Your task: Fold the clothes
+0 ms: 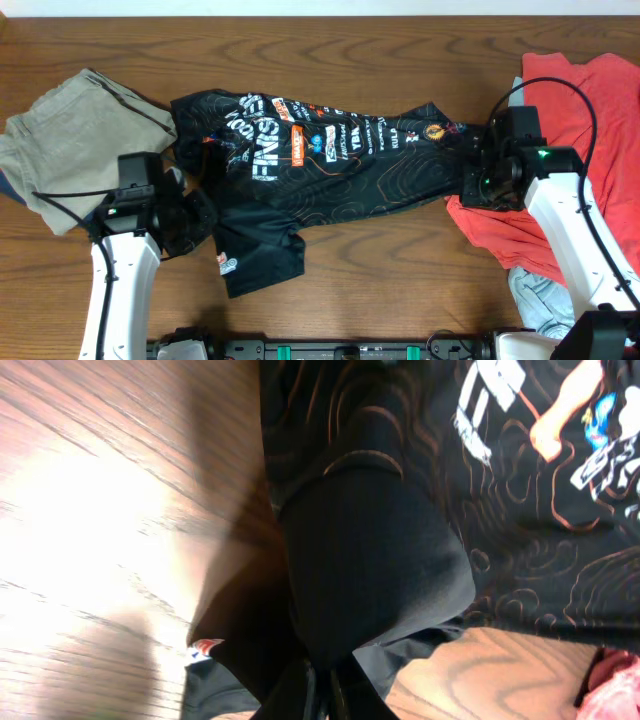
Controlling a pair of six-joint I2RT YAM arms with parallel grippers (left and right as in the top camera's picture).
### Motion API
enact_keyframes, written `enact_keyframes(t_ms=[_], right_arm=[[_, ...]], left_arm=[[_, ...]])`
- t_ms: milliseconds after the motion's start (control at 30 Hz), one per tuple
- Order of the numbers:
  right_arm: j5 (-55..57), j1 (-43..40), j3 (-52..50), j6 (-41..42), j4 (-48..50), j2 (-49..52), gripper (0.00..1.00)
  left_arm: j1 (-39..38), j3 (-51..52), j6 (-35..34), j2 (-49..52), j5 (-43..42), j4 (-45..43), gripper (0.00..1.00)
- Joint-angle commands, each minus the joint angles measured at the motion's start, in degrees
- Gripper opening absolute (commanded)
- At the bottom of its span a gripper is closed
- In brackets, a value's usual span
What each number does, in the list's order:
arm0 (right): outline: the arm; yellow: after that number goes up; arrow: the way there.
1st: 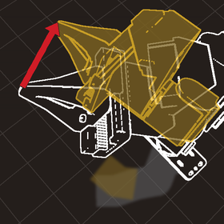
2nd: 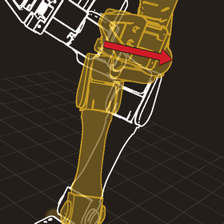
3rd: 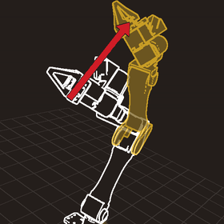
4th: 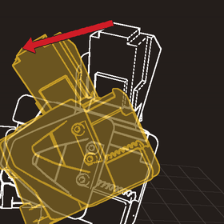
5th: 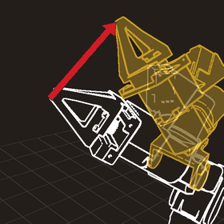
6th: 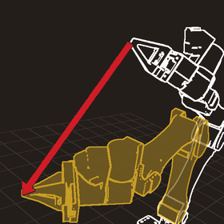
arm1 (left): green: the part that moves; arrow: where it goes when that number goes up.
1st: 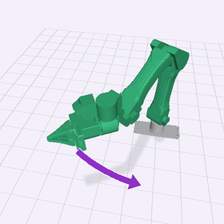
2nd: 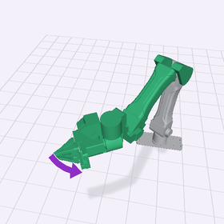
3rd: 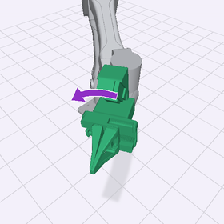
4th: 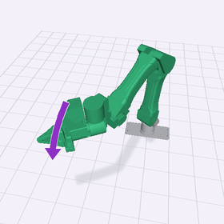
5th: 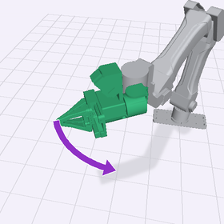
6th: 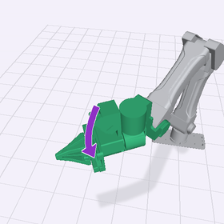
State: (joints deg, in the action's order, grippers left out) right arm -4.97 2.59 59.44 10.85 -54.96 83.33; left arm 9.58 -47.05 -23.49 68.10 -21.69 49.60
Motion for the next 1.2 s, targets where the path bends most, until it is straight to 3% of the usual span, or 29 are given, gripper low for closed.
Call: enact_keyframes(t_ms=[0, 100, 233, 533, 733, 967, 1167], right_arm=[[-3.7, 0.1, -2.8, -2.5, 1.8, -0.1, 0.12], [1.4, -0.1, -5.4, 3.7, 6.3, 0.3, 0.01], [7.4, -1.0, -8.7, 9.8, 13.3, 0.3, 0.01], [7.4, -4.4, -10.4, 9.7, 27.1, 2.0, 0.01], [6.8, -5.7, -10.4, 9.7, 30.6, 8.5, 0.01], [9.0, -6.8, -10.4, 11.3, 26.6, 15.5, 0.01], [22.4, -13.0, -10.4, 26.7, 14.1, 17.4, 0.01]], left_arm=[[2.3, -0.9, 3.3, 0.0, 2.2, 0.9, 0.06], [3.8, -0.9, 3.3, 0.1, 4.8, 1.9, 0.06], [7.3, -0.9, 3.3, 0.1, 7.5, 2.7, 0.06], [18.8, -0.9, 2.8, 0.1, 7.6, 3.7, 0.06], [20.1, -0.8, 2.9, 0.1, 7.2, 5.2, 0.06], [20.1, -0.8, 2.9, 0.1, 7.2, 5.4, 0.06], [20.1, -0.8, 2.9, 0.1, 7.2, 5.4, 0.06]])
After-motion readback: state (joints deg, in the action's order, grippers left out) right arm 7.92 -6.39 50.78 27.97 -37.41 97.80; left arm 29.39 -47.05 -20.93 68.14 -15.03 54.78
